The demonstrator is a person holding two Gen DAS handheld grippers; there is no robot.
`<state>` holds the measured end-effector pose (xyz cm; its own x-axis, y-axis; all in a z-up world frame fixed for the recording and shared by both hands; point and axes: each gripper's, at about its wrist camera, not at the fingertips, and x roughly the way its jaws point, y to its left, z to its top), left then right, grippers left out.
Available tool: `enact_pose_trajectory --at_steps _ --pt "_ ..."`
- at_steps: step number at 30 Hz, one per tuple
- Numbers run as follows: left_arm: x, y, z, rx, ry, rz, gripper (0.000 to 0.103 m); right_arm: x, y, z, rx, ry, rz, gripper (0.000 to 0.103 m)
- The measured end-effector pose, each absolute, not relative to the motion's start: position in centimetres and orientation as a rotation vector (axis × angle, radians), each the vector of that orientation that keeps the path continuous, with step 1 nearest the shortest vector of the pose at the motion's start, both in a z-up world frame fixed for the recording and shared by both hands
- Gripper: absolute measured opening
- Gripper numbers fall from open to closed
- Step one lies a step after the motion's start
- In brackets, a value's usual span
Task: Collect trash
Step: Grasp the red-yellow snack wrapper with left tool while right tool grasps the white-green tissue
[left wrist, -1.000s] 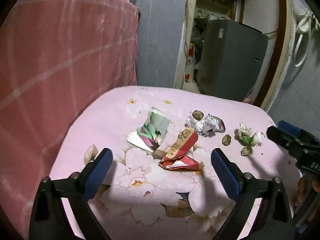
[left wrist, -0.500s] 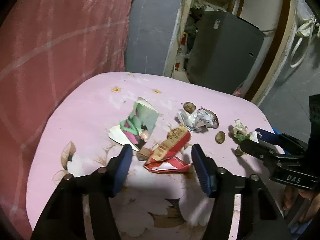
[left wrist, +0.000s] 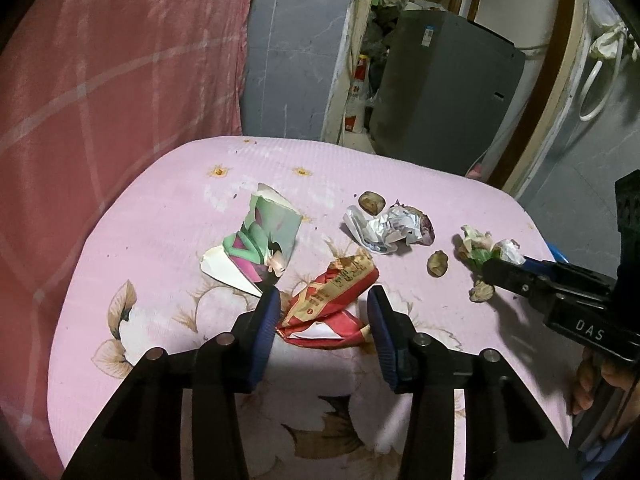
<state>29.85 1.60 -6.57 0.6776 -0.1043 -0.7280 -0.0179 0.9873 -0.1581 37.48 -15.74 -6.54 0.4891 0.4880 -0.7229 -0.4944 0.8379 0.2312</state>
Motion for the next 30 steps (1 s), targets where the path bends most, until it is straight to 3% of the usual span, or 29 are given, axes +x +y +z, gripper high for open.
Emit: enact_pose_trajectory --at_steps 15,30 --pt "29.6 1.5 -6.6 -0.143 0.814 -0.046 0.030 37.3 -15.8 -6.6 0.002 0.868 0.608 0.010" --pt "28.2 -0.1 -5.0 -0.179 0.736 -0.118 0.030 35.5 -16.9 -4.9 0.022 0.735 0.605 0.008"
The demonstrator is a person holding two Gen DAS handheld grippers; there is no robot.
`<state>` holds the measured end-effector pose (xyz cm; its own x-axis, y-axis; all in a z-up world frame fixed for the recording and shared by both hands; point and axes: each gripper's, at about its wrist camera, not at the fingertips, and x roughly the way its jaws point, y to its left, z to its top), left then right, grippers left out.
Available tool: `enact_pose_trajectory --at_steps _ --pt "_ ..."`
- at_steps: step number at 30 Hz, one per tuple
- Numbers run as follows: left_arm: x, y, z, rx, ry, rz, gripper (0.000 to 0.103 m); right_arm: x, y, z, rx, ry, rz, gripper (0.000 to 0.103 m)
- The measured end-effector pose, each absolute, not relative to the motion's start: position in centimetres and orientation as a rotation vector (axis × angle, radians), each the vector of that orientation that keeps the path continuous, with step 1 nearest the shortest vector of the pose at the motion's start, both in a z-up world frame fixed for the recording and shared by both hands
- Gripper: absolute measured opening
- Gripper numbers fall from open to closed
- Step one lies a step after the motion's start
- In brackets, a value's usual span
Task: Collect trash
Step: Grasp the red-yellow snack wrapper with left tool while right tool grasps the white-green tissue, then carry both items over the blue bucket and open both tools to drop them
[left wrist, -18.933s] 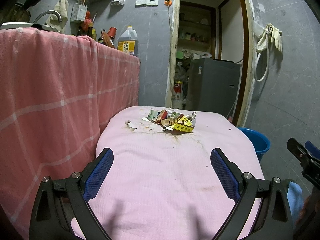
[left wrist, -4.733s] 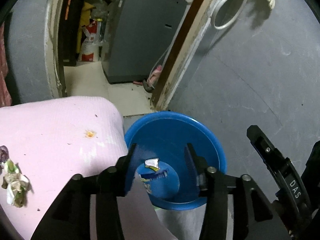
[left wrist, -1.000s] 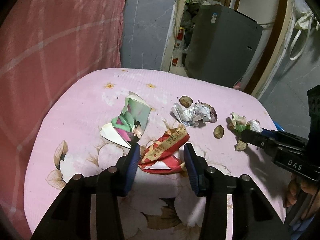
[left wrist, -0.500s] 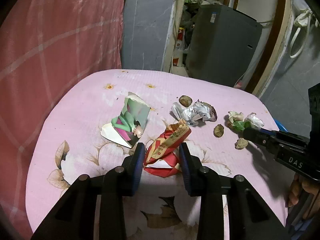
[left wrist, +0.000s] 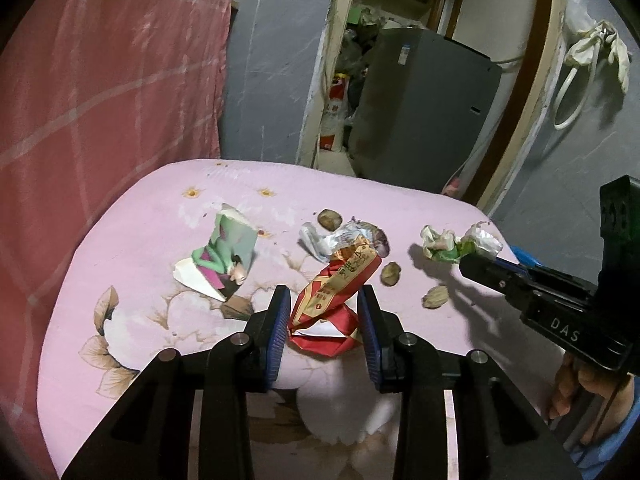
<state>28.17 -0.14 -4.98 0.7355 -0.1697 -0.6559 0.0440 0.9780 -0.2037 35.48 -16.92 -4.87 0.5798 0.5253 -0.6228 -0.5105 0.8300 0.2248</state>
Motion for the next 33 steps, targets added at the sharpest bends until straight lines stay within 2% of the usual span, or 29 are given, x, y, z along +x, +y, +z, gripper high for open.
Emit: enact_pose_trajectory --at_steps 6,22,33 --pt "27.8 -0.6 -4.1 -0.212 0.675 -0.144 0.030 34.3 -18.1 -3.7 0.054 0.633 0.604 0.008" --pt "28.2 -5.9 2.3 -0.233 0.435 -0.270 0.030 29.5 -22.6 2.2 0.023 0.185 0.367 0.008" --pt "29.8 -12.4 5.5 -0.195 0.351 -0.403 0.030 28.4 -28.8 4.0 0.055 0.104 0.192 0.008"
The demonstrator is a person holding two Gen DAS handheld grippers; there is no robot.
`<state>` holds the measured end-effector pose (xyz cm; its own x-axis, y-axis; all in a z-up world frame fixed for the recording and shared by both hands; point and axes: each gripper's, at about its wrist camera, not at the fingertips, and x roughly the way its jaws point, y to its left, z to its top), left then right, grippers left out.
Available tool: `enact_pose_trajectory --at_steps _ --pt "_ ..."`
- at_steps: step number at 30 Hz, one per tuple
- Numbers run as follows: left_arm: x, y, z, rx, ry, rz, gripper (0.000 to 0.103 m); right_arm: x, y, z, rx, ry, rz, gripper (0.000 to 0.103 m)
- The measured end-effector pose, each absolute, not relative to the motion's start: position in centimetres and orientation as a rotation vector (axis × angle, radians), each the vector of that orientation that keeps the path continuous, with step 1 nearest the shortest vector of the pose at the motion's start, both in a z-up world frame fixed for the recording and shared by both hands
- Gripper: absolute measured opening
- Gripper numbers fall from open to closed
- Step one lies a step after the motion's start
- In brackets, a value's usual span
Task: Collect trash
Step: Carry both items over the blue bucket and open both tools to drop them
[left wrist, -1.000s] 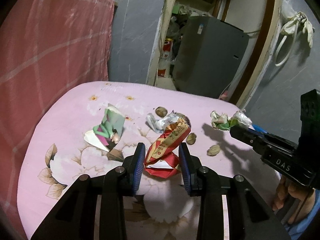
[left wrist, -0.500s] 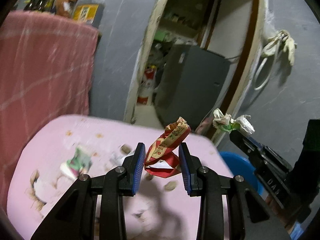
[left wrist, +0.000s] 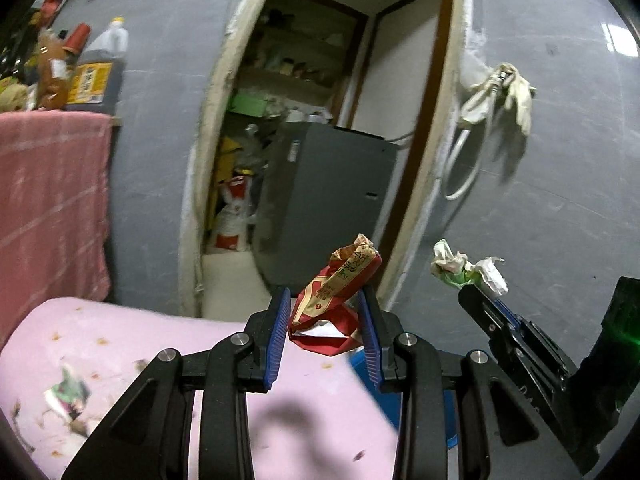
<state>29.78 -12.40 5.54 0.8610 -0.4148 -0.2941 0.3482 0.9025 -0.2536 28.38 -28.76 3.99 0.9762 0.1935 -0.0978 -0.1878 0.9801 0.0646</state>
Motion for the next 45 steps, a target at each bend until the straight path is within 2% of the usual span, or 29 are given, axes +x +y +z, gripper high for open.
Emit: enact_pose_trajectory --at_steps 18,33,40,45 --pt "33.2 -22.8 4.9 -0.161 0.416 -0.567 0.030 27.3 -38.0 3.0 0.144 0.137 0.006 0.008" --pt "36.7 -25.5 1.4 -0.168 0.612 -0.594 0.030 29.5 -41.3 0.7 0.228 0.275 -0.011 0.010" --pt "37.6 -26.3 -0.1 -0.171 0.694 -0.609 0.039 30.3 -41.6 0.3 0.241 0.311 -0.017 0.014" --pt "37.7 -26.3 -0.4 -0.164 0.704 -0.606 0.039 30.1 -41.8 0.4 0.252 0.302 -0.019 0.017"
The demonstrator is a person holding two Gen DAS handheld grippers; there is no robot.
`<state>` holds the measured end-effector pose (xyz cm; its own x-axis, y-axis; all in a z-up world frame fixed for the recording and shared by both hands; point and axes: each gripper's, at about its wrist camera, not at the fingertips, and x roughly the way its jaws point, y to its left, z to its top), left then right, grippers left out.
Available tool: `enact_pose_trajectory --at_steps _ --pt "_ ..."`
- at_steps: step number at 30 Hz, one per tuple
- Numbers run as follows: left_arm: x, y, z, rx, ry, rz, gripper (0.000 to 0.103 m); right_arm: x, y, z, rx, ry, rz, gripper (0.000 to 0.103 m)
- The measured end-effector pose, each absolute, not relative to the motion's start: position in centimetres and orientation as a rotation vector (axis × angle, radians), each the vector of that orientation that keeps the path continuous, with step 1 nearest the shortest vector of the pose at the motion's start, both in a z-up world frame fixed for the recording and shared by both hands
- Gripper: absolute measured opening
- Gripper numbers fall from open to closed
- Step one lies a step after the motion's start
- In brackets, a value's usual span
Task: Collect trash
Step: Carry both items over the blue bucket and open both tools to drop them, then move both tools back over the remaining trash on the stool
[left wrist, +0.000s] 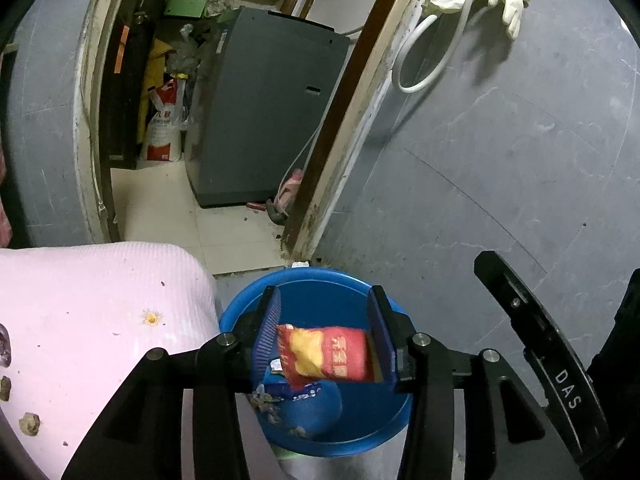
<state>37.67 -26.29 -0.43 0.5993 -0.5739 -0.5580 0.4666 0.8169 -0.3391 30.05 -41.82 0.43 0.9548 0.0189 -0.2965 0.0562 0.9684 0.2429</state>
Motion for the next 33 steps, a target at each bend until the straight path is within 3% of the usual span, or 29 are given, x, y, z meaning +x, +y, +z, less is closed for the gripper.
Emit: enact_pose_trajectory --at_steps 4,13,18,22,24,28,31,33 --pt "37.6 -26.0 -0.2 -0.167 0.702 -0.596 0.040 30.0 -41.6 0.5 0.248 0.299 -0.017 0.022" --pt "36.8 -23.9 1.2 -0.174 0.643 -0.558 0.052 29.6 -41.3 0.9 0.248 0.267 -0.008 0.041" --pt "36.1 -22.2 2.5 -0.179 0.586 -0.523 0.058 29.3 -40.5 1.5 0.248 0.229 0.010 0.059" --pt "35.3 -20.4 3.8 -0.181 0.514 -0.477 0.074 28.8 -39.6 2.2 0.244 0.184 0.029 0.078" --pt "34.8 -19.3 4.3 -0.180 0.470 -0.448 0.077 28.5 -38.8 2.6 0.235 0.158 0.044 0.087" --pt "34.0 -17.4 4.9 -0.166 0.420 -0.404 0.080 28.0 -37.4 3.2 0.219 0.117 0.076 0.097" --pt "32.9 -15.6 5.2 -0.159 0.374 -0.340 0.099 27.7 -36.3 3.5 0.217 0.089 0.105 0.103" --pt "32.1 -14.4 5.5 -0.160 0.336 -0.313 0.099 27.7 -35.7 3.8 0.214 0.080 0.120 0.103"
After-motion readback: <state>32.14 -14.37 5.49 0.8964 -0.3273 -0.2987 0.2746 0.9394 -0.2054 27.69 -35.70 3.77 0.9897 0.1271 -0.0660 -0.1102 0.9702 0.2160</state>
